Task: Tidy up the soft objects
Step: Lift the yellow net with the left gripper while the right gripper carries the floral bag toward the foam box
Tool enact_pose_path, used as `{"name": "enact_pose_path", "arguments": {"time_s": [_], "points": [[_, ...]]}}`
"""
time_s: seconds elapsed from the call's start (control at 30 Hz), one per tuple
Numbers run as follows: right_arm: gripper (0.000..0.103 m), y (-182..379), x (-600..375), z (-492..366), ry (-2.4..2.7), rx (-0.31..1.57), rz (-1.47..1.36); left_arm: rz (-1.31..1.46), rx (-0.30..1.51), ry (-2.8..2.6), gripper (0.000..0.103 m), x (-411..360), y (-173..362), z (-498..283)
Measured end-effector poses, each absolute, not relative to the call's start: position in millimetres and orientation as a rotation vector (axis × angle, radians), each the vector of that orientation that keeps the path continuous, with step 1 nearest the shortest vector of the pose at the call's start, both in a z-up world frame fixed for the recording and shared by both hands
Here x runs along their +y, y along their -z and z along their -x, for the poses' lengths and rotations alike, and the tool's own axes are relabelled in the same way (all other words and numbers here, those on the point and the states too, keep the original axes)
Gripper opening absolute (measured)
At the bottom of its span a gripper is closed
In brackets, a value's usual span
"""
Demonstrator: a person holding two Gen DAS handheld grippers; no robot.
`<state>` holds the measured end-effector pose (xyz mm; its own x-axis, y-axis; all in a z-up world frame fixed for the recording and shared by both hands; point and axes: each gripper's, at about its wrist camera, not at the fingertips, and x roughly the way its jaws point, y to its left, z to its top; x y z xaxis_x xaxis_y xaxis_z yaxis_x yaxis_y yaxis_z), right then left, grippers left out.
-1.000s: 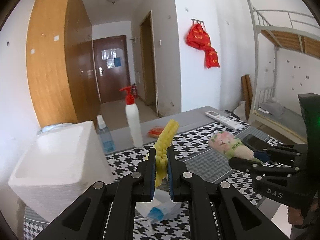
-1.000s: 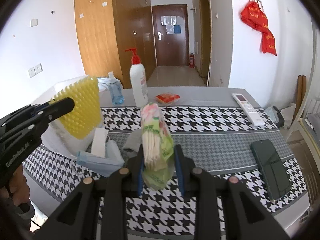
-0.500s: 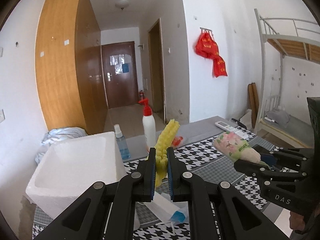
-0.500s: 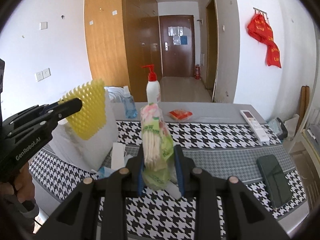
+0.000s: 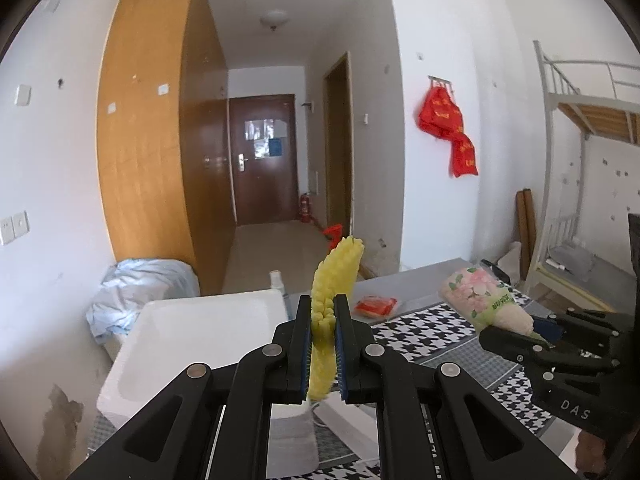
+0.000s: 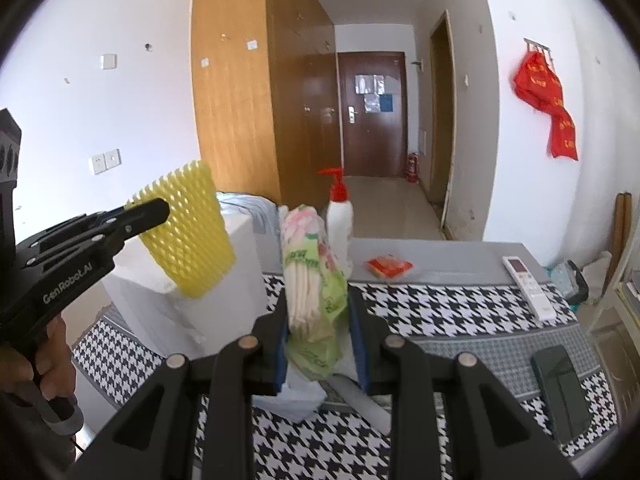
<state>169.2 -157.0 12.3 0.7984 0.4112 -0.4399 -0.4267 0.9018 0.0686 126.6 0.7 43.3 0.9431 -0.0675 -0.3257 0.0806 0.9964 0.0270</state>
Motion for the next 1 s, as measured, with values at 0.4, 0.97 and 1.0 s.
{"name": "enact_pose_path", "arguments": {"time_s": [0.4, 0.97, 1.0], "points": [[0.031, -27.3, -126.4, -171.0, -0.526, 0.421, 0.051, -0.028, 0.304, -0.022, 0.011, 35.4, -59.3, -120.6], [0.031, -26.4, -88.6, -181.3, -0.589, 0.439, 0.074, 0.021, 0.393, -0.116, 0.011, 75.2, -48.1, -144.8], [0.031, -26.3, -87.4, -182.2, -0.588, 0.439, 0.077, 0.031, 0.407, -0.111, 0.011, 77.5, -46.4, -148.0]]}}
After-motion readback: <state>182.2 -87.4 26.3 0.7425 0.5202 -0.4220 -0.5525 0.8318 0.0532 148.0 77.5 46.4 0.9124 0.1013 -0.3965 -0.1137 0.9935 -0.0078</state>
